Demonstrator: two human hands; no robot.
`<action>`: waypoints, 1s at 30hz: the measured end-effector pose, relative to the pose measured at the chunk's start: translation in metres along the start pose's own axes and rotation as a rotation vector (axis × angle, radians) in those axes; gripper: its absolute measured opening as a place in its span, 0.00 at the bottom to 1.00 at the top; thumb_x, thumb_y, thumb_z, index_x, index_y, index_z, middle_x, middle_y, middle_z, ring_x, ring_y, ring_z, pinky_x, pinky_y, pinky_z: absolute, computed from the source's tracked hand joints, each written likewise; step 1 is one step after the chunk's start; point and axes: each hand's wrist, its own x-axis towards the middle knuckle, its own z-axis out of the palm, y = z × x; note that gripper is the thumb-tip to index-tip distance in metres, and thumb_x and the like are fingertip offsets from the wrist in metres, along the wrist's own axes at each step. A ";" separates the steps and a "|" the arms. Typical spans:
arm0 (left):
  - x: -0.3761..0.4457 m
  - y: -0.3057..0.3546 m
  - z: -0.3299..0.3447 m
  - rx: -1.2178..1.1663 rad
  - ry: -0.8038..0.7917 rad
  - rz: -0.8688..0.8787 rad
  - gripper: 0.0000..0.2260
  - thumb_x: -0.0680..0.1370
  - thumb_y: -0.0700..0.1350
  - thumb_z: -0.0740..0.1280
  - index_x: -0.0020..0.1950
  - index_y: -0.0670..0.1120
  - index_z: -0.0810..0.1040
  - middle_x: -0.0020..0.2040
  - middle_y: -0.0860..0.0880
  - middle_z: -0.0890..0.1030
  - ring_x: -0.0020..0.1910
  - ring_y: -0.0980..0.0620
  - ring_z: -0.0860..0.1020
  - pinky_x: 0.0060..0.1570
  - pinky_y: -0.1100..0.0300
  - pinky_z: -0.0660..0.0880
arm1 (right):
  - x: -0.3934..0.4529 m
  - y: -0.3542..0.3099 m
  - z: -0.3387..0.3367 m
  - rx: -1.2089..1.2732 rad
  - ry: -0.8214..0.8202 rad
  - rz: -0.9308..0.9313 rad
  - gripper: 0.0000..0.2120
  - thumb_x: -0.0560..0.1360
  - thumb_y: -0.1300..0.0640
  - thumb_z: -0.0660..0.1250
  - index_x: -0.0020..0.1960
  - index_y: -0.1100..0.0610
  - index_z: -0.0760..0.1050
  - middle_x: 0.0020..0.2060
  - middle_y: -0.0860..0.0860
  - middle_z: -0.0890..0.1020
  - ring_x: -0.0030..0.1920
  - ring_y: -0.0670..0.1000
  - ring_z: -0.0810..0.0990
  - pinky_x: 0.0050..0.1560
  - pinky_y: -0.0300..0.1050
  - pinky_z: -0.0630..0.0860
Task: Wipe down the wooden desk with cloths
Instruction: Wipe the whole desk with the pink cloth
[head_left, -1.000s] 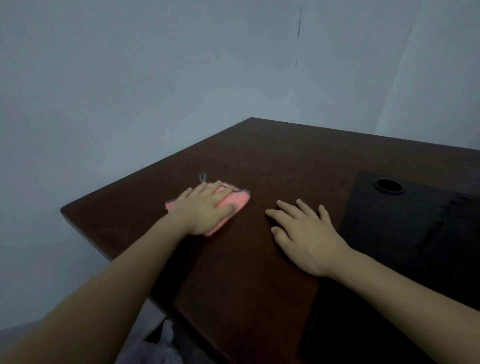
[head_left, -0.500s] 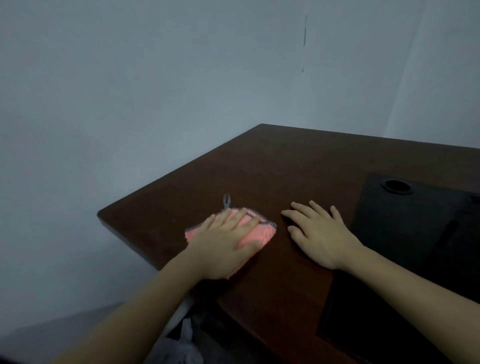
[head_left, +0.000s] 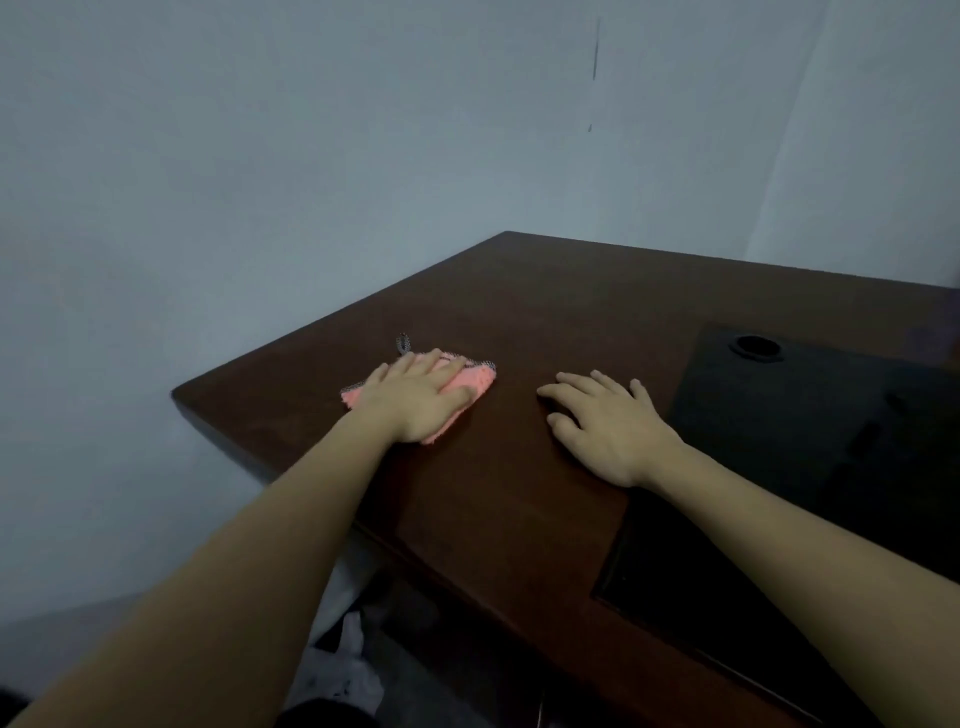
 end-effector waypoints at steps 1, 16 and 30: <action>0.002 0.003 -0.001 -0.006 0.003 -0.019 0.27 0.84 0.65 0.44 0.83 0.61 0.45 0.84 0.53 0.44 0.82 0.47 0.45 0.78 0.44 0.43 | 0.000 -0.001 0.000 0.002 0.002 0.000 0.23 0.85 0.43 0.48 0.80 0.41 0.57 0.82 0.46 0.54 0.82 0.56 0.49 0.77 0.67 0.44; -0.086 -0.038 0.010 0.003 -0.028 0.190 0.46 0.64 0.80 0.27 0.80 0.67 0.41 0.82 0.59 0.41 0.82 0.53 0.42 0.77 0.52 0.40 | 0.001 -0.001 -0.001 -0.022 -0.013 0.002 0.24 0.86 0.43 0.47 0.81 0.42 0.54 0.82 0.46 0.52 0.82 0.56 0.47 0.78 0.66 0.44; -0.002 -0.030 0.002 0.006 0.017 -0.035 0.28 0.83 0.67 0.41 0.83 0.61 0.44 0.84 0.51 0.44 0.82 0.45 0.46 0.78 0.43 0.44 | 0.002 -0.002 -0.001 -0.004 -0.012 -0.010 0.24 0.86 0.43 0.48 0.81 0.41 0.55 0.82 0.46 0.53 0.82 0.56 0.47 0.78 0.67 0.43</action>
